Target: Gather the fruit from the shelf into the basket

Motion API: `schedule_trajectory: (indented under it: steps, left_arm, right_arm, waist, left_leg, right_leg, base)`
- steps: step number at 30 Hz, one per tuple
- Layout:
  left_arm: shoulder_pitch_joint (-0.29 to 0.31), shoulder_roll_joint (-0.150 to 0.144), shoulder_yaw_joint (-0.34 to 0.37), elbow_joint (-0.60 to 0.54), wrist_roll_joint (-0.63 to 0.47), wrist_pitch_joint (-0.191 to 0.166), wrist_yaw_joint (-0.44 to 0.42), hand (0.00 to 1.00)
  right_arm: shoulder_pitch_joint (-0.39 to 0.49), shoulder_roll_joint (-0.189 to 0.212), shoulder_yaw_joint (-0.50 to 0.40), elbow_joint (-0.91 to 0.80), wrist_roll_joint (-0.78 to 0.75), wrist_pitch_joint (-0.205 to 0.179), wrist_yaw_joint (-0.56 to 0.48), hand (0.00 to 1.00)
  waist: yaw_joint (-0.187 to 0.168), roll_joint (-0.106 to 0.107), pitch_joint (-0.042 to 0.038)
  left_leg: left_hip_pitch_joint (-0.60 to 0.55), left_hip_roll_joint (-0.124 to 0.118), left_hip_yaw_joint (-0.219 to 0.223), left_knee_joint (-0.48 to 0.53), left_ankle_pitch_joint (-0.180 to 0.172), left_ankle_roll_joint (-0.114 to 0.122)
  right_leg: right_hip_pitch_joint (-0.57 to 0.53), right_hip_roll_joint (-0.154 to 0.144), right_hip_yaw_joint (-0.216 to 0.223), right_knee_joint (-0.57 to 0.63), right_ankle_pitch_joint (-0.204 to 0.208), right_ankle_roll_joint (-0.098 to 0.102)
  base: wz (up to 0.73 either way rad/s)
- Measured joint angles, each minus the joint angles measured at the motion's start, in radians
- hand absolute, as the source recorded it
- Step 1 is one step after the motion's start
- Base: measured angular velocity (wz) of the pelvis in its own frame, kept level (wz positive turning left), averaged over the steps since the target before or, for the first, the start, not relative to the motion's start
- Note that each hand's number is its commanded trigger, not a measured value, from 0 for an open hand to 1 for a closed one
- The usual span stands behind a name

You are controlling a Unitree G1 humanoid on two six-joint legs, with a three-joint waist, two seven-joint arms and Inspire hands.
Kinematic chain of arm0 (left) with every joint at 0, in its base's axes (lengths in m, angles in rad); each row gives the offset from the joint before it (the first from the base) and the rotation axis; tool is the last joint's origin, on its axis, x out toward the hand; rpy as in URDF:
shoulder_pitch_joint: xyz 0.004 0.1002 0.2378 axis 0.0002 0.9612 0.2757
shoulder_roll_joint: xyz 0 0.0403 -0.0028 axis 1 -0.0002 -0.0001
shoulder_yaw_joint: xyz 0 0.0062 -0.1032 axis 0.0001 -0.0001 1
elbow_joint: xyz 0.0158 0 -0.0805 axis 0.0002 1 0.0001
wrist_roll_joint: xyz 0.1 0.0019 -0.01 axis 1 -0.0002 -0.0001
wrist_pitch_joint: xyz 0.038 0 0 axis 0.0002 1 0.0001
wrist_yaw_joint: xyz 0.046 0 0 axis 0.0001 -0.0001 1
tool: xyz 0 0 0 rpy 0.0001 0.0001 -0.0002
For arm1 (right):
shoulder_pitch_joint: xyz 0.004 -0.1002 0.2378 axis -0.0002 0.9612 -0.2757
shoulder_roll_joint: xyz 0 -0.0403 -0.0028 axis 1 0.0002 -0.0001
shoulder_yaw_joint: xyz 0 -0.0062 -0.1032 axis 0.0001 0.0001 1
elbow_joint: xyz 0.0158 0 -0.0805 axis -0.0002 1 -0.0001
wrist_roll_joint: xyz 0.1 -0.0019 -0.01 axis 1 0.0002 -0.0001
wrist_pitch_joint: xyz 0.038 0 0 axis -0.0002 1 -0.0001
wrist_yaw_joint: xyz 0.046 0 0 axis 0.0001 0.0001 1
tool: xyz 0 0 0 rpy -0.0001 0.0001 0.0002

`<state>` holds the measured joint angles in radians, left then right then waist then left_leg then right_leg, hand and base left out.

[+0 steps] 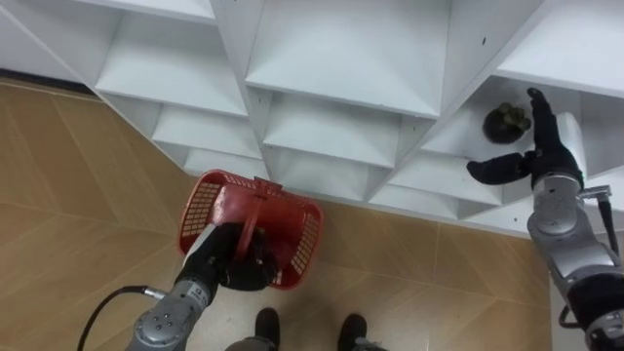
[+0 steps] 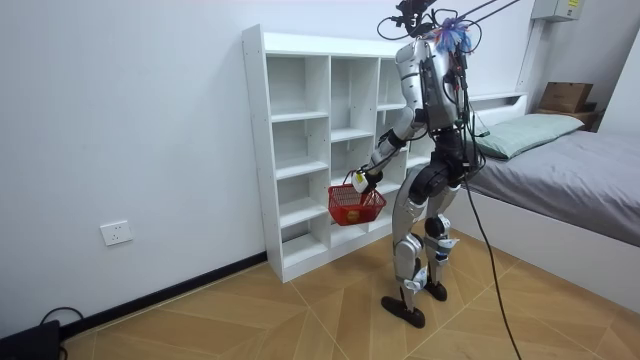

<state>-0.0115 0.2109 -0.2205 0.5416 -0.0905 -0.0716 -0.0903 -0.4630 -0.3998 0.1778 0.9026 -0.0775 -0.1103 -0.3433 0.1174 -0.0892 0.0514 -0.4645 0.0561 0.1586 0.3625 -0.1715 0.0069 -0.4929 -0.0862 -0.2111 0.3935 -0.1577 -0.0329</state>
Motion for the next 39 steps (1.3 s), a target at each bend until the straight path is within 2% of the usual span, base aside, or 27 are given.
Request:
schedule_trajectory:
  steps: [17,25,33,34,35,36,37,38,39]
  left_arm:
    - [-0.001,0.001,-0.011,0.001,-0.017,0.0,0.001,1.0]
    - [-0.019,0.001,-0.028,0.008,-0.018,0.0,0.021,1.0]
    - [-0.019,0.001,-0.032,0.009,-0.018,0.0,0.025,1.0]
    - [-0.019,0.001,-0.032,0.009,-0.018,0.0,0.031,1.0]
    - [-0.02,0.001,-0.032,0.009,-0.018,0.0,0.033,1.0]
    - [-0.02,0.001,-0.032,0.009,-0.018,0.0,0.036,1.0]
    - [-0.021,0.001,-0.032,0.011,-0.018,0.0,0.036,1.0]
    - [-0.02,0.001,-0.032,0.012,-0.018,0.0,0.037,1.0]
    - [-0.019,0.001,-0.033,0.012,-0.018,0.0,0.037,1.0]
  right_arm:
    - [-0.005,0.0,-0.001,0.0,0.02,0.0,0.007,0.0]
    - [-0.03,0.0,-0.001,0.001,0.03,0.0,-0.004,0.0]
    - [-0.03,0.0,-0.001,0.001,0.037,0.0,-0.007,0.01]
    - [-0.03,0.0,-0.001,0.001,0.037,0.0,-0.009,0.21]
    - [-0.03,0.0,-0.001,0.001,0.037,0.0,-0.012,0.31]
    - [-0.03,0.0,-0.002,0.001,0.037,0.0,-0.019,0.46]
    - [-0.03,0.0,-0.002,0.002,0.035,0.0,-0.025,0.65]
    - [-0.03,0.0,-0.002,0.002,0.035,0.0,-0.025,0.96]
    - [-0.03,0.0,-0.002,0.003,0.035,0.0,-0.026,1.0]
  waist:
    - [0.004,0.0,-0.0004]
    - [0.01,-0.002,0.0004]
    - [0.005,-0.012,0.0063]
    - [0.003,-0.013,0.0066]
    - [0.003,-0.014,0.0064]
    - [0.003,-0.014,0.0061]
    - [0.004,-0.014,0.0061]
    - [0.004,-0.014,0.0061]
    - [0.004,-0.014,0.0061]
  left_leg:
    - [-0.012,0.001,-0.005,0.013,0.0,0.001]
    - [-0.019,-0.002,-0.004,0.016,0.003,0.004]
    - [-0.02,-0.009,-0.003,0.015,0.008,0.008]
    - [-0.021,-0.01,0.0,0.015,0.008,0.009]
    - [-0.023,-0.01,0.0,0.015,0.008,0.009]
    - [-0.028,-0.011,0.0,0.016,0.009,0.01]
    - [-0.031,-0.011,-0.001,0.015,0.009,0.011]
    - [-0.031,-0.011,-0.001,0.015,0.009,0.011]
    - [-0.031,-0.011,-0.002,0.015,0.009,0.011]
  right_leg:
    - [-0.004,-0.003,-0.01,0.007,0.0,0.0]
    - [-0.018,-0.008,-0.008,0.022,-0.001,-0.002]
    - [-0.019,-0.016,-0.009,0.023,-0.001,0.0]
    - [-0.021,-0.018,-0.009,0.022,-0.002,0.001]
    - [-0.023,-0.019,-0.009,0.022,-0.002,0.001]
    - [-0.03,-0.019,-0.008,0.023,-0.001,0.002]
    - [-0.033,-0.019,-0.008,0.027,0.0,0.002]
    - [-0.033,-0.019,-0.007,0.028,0.0,0.002]
    - [-0.034,-0.019,-0.007,0.028,0.0,0.002]
  base:
    - [0.02]
    - [0.0]
    - [0.0]
    - [0.0]
    - [0.0]
    - [0.0]
    - [0.0]
    - [0.0]
    - [0.0]
